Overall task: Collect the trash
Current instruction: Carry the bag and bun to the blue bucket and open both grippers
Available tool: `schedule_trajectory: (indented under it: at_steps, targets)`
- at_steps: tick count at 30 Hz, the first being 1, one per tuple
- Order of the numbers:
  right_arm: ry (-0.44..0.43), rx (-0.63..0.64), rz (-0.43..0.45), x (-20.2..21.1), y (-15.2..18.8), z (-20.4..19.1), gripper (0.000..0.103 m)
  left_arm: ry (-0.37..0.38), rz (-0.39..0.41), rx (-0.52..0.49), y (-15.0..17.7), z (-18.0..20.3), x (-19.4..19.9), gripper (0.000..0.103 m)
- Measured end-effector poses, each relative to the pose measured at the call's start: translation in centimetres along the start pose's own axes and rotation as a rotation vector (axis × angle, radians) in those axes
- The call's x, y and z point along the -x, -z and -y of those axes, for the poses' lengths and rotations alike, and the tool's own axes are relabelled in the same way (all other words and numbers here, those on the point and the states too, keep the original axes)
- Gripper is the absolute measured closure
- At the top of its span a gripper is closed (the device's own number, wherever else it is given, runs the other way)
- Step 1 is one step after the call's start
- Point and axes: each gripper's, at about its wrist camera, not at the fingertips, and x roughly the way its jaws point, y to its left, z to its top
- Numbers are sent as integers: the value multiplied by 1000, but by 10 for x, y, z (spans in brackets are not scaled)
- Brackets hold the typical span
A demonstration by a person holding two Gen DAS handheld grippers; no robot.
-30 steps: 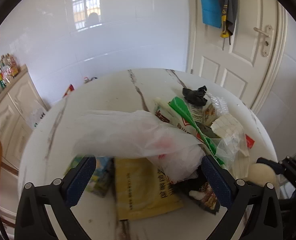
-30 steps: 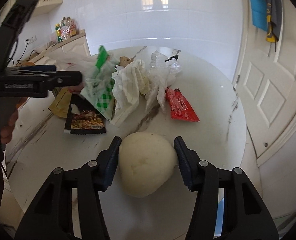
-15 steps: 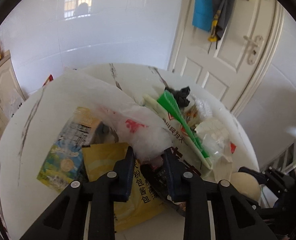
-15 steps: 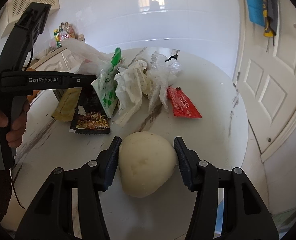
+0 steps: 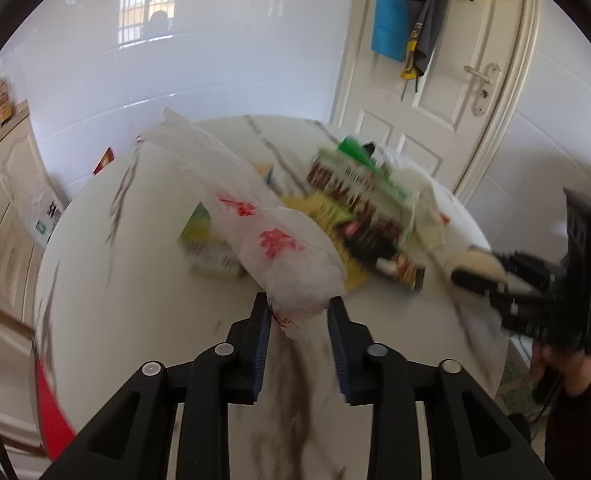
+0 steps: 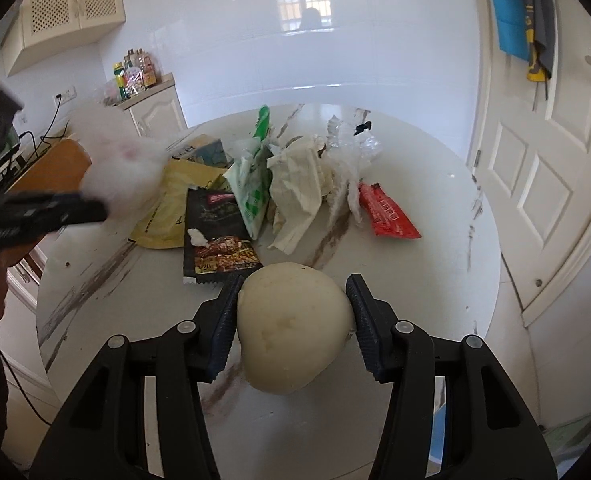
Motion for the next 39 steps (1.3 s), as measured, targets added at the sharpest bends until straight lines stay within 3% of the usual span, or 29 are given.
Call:
schedule_trajectory:
  at_steps: [2, 4, 6, 15, 17, 18, 21, 26, 32, 39]
  targets:
    - [-2, -4, -3, -1, 1, -1, 53, -17, -3, 27, 9, -7, 6, 61]
    - [-3, -11, -7, -2, 3, -2, 53, -33, 5, 67, 14, -10, 11, 17]
    - [-6, -14, -11, -3, 4, -3, 53, -35, 29, 110, 18, -12, 11, 11]
    - [6, -27, -17, -6, 9, -4, 53, -59, -42, 232, 3, -19, -26, 12]
    - [9, -28, -17, -6, 9, -3, 53, -107, -59, 225, -1, -16, -33, 28]
    - [11, -26, -15, -6, 9, -3, 53, -101, -55, 218, -2, -16, -35, 54]
    - [8, -29, -6, -2, 10, -2, 53, -111, -31, 199, -2, -10, -31, 59]
    - [-11, -49, 26, 12, 13, 3, 53, -167, 80, 147, 7, 16, 5, 60]
    - [-28, -113, 94, 47, 20, 24, 54, -53, 139, 1, 12, 95, 34, 60]
    - [123, -228, 176, 114, 48, 91, 53, 167, 96, -198, 5, 230, 5, 60]
